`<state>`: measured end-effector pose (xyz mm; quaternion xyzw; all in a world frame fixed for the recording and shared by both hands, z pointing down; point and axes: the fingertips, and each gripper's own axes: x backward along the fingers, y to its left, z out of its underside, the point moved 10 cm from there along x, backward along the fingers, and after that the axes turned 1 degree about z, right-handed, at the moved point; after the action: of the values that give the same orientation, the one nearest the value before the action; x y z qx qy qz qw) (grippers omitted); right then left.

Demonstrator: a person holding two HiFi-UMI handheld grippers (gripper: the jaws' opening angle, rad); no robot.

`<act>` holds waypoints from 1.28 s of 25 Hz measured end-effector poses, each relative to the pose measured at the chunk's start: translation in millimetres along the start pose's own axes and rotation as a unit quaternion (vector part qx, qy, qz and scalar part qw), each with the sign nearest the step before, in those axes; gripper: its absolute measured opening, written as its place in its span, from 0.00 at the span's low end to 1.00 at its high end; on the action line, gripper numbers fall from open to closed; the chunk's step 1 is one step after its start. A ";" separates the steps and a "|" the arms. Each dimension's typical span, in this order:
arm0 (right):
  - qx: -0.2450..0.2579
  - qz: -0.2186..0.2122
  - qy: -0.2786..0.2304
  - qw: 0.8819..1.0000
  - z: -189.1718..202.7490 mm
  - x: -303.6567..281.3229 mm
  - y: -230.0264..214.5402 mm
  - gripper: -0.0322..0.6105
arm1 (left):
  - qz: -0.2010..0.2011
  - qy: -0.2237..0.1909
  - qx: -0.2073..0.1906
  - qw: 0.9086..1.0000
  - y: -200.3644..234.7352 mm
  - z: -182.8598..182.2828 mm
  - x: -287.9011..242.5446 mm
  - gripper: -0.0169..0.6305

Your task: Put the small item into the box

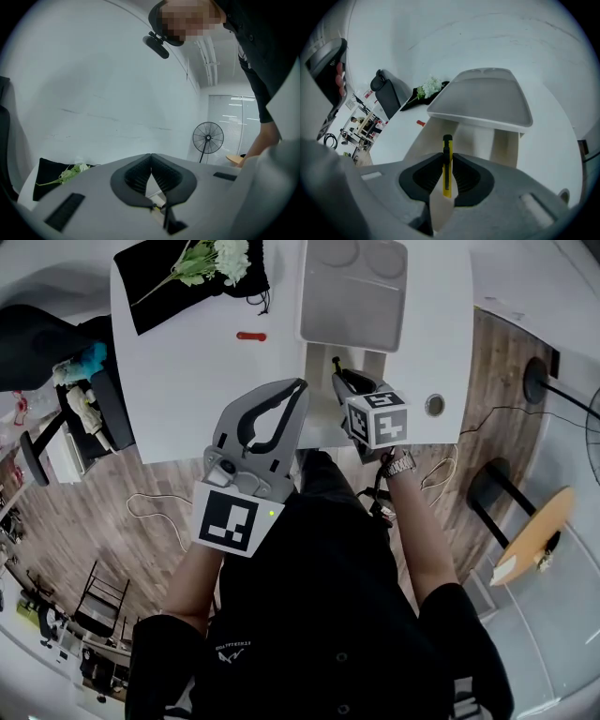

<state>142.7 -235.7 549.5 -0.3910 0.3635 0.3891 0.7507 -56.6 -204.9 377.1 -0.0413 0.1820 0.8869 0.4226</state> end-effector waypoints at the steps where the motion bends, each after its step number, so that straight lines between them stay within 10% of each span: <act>1: -0.003 0.003 0.008 1.000 1.4 -3.5 -0.2 0.16 | -0.001 0.001 0.000 1.000 1.4 0.5 0.0 0.03; 32: 0.014 0.030 0.031 0.999 4.8 -13.7 8.3 0.18 | -0.020 -0.006 -0.001 1.000 10.3 2.8 10.4 0.03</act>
<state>130.6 -232.4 560.7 -0.3815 0.4037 0.3940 0.7323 -70.9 -202.1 380.3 -0.0395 0.1779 0.8787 0.4413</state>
